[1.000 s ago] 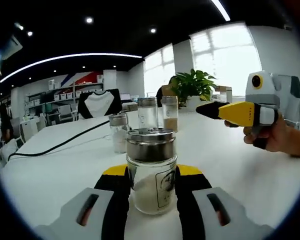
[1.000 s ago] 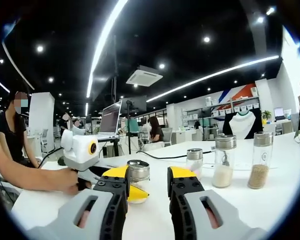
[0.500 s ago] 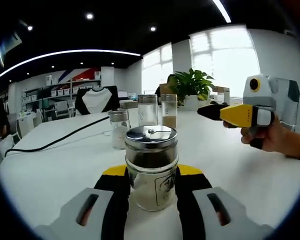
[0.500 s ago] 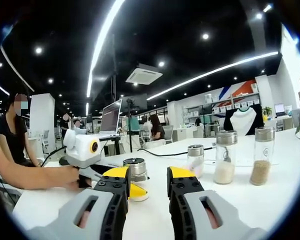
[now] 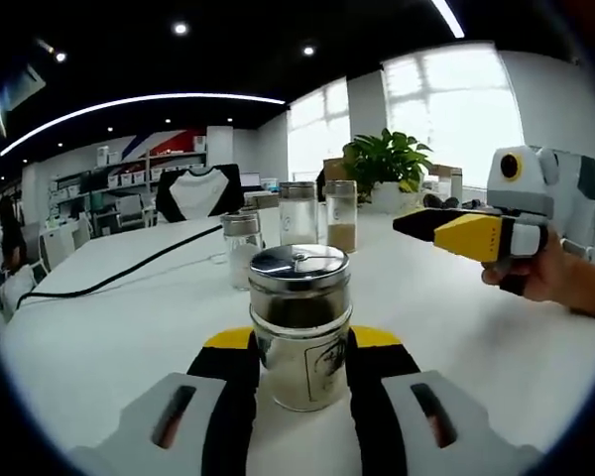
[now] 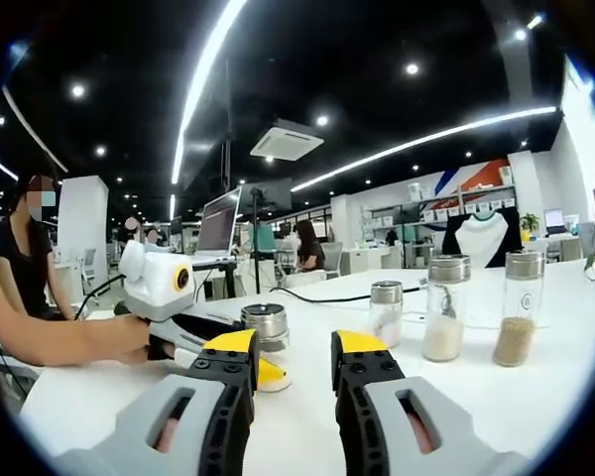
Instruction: Rotate the seasoning bottle until the label or dispensing opening points toward the visible target arrow and the bottle remains upright within the marked orientation range
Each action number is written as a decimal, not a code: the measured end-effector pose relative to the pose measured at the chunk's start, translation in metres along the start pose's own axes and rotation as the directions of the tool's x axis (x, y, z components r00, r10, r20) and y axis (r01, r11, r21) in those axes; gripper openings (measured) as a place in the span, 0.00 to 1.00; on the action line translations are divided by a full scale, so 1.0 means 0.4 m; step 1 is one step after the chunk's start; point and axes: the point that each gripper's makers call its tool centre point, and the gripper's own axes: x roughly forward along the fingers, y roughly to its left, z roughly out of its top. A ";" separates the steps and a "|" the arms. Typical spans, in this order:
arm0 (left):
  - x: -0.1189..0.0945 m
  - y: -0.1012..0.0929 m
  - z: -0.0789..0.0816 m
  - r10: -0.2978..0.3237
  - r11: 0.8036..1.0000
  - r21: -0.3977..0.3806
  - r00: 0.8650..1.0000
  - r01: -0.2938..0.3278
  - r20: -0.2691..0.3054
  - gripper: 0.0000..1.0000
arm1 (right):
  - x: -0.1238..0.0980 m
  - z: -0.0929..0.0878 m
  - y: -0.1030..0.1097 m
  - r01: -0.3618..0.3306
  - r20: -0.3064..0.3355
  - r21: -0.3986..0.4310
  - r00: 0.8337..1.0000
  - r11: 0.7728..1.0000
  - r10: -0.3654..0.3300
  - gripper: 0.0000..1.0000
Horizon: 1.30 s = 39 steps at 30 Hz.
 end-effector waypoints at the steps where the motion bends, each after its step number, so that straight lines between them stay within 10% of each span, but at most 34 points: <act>1: 0.000 0.001 0.000 -0.001 1.000 0.001 1.000 0.001 0.001 0.36 | 0.000 0.000 0.001 0.000 -0.001 -0.002 1.000 1.000 0.000 0.26; 24: 0.001 -0.010 0.007 -0.016 1.000 0.020 1.000 0.016 0.009 0.43 | 0.086 -0.049 -0.063 0.151 -0.116 -0.119 0.979 0.981 -0.165 0.30; 30: 0.004 -0.002 0.004 -0.017 0.999 0.035 1.000 0.016 0.006 0.37 | 0.135 -0.043 -0.141 0.272 -0.121 -0.119 0.951 0.955 -0.286 0.29; 39: 0.003 -0.003 0.005 -0.043 0.999 0.026 0.999 0.043 0.010 0.37 | 0.217 -0.059 -0.192 0.276 -0.185 -0.216 0.930 0.937 -0.317 0.28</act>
